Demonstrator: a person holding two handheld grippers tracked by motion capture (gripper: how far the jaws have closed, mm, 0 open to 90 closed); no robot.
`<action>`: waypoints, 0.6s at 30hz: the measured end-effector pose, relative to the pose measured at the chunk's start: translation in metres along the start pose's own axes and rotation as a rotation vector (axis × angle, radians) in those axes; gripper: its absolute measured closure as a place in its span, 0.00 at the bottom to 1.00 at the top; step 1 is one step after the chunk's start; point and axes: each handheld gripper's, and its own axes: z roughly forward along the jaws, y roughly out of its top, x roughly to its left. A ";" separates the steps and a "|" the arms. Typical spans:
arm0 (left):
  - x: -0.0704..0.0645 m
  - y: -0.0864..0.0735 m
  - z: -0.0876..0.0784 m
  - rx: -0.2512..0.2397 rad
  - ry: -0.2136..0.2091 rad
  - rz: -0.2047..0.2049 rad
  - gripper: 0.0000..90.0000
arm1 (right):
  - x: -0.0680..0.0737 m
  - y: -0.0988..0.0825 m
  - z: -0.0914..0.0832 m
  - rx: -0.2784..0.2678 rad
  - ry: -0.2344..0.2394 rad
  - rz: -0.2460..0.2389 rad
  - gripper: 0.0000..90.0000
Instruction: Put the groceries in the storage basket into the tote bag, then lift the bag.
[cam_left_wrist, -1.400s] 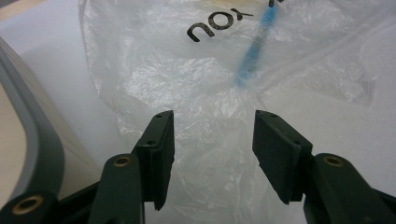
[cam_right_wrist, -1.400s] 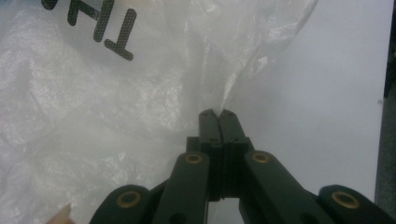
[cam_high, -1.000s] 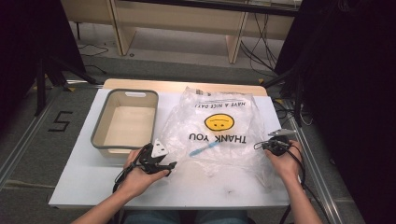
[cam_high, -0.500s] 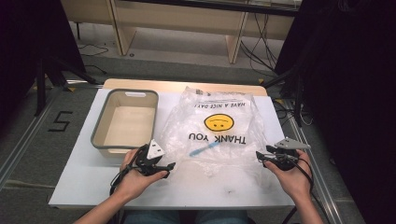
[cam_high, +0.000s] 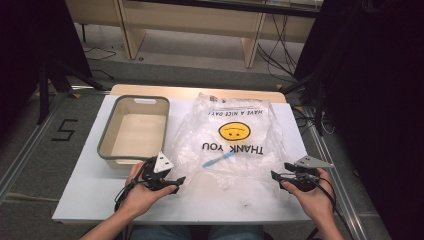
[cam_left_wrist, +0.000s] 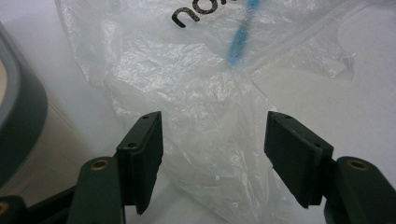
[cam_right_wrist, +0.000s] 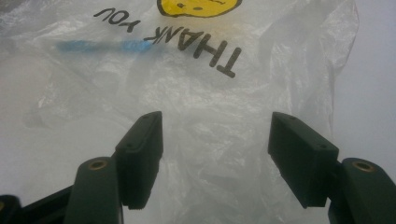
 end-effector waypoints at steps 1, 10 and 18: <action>0.000 0.000 0.000 -0.003 0.000 -0.002 0.41 | 0.001 0.000 0.000 0.000 -0.001 0.000 0.40; -0.001 0.000 0.000 -0.005 0.013 0.010 0.40 | 0.001 0.000 0.000 -0.007 -0.005 0.001 0.40; -0.002 0.000 0.000 0.003 0.013 0.016 0.39 | 0.001 -0.001 0.001 -0.004 -0.002 0.005 0.40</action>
